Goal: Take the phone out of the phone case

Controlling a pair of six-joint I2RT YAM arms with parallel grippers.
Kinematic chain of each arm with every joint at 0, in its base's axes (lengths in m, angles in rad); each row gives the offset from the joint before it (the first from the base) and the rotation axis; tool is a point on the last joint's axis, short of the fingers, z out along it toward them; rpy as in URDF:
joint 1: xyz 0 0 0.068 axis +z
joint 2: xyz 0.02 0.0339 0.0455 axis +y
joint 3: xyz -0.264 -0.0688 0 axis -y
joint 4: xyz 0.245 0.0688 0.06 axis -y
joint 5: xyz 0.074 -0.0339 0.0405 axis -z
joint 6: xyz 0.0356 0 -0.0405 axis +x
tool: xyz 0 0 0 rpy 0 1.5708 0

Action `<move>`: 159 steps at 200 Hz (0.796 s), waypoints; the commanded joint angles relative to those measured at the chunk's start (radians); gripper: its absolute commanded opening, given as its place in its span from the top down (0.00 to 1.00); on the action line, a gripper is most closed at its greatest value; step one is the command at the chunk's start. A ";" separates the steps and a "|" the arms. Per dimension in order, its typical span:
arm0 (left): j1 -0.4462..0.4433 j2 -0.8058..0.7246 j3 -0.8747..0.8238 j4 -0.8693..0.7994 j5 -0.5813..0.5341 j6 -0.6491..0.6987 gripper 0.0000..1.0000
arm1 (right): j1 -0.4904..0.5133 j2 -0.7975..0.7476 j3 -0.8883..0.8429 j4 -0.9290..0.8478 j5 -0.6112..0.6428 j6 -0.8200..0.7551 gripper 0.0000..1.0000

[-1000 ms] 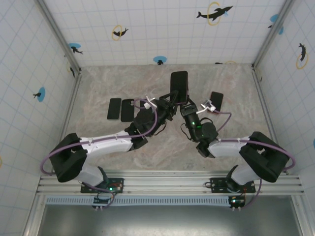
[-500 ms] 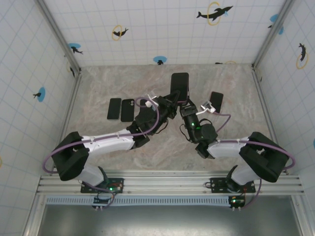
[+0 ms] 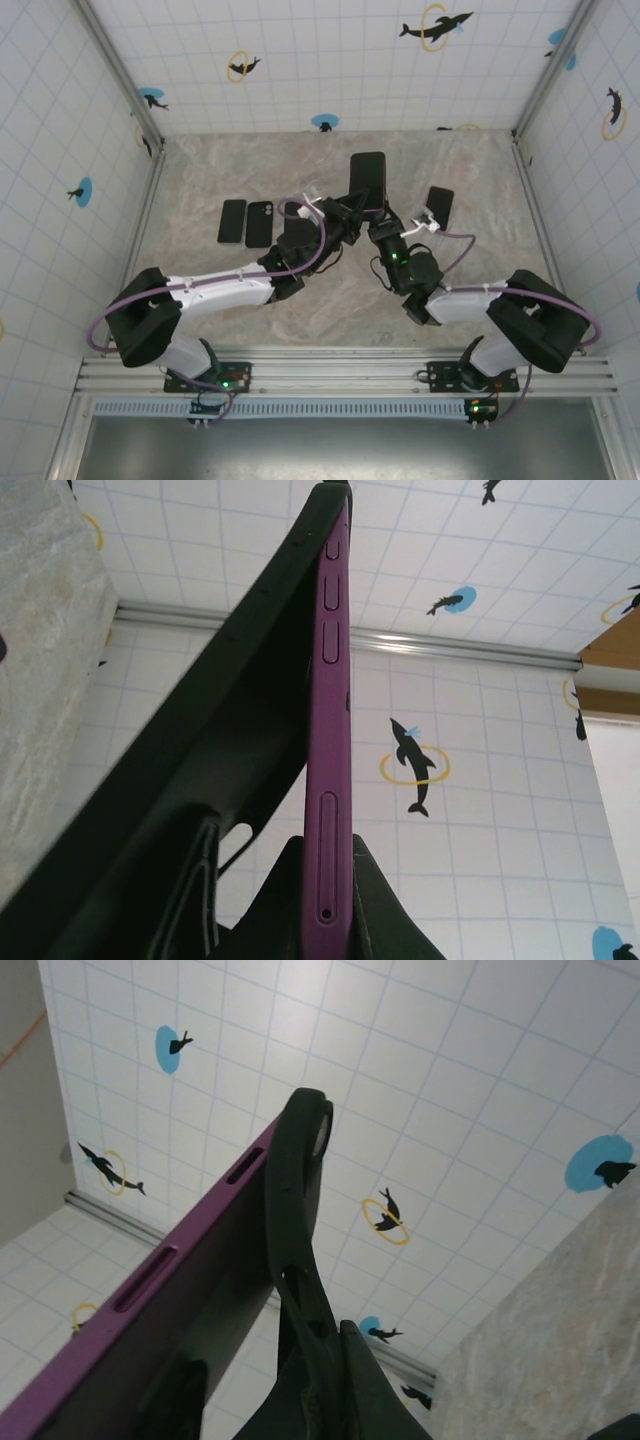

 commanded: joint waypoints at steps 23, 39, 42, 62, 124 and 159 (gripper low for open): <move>-0.027 -0.112 -0.086 0.054 0.019 -0.046 1.00 | -0.094 -0.033 -0.032 -0.068 0.135 -0.099 1.00; -0.030 -0.112 -0.104 0.080 0.046 -0.068 1.00 | -0.103 -0.021 -0.033 -0.046 0.126 -0.170 1.00; -0.029 -0.113 -0.107 0.081 0.052 -0.072 1.00 | -0.104 -0.020 -0.032 -0.044 0.125 -0.191 1.00; -0.029 -0.138 -0.121 0.048 0.064 -0.070 1.00 | -0.116 -0.025 -0.038 -0.046 0.125 -0.286 1.00; 0.048 -0.193 -0.189 -0.048 0.069 -0.003 1.00 | -0.218 -0.176 -0.047 -0.348 -0.043 -0.130 1.00; 0.099 -0.078 -0.162 -0.005 0.151 0.053 1.00 | -0.283 -0.304 -0.055 -0.545 -0.196 -0.074 1.00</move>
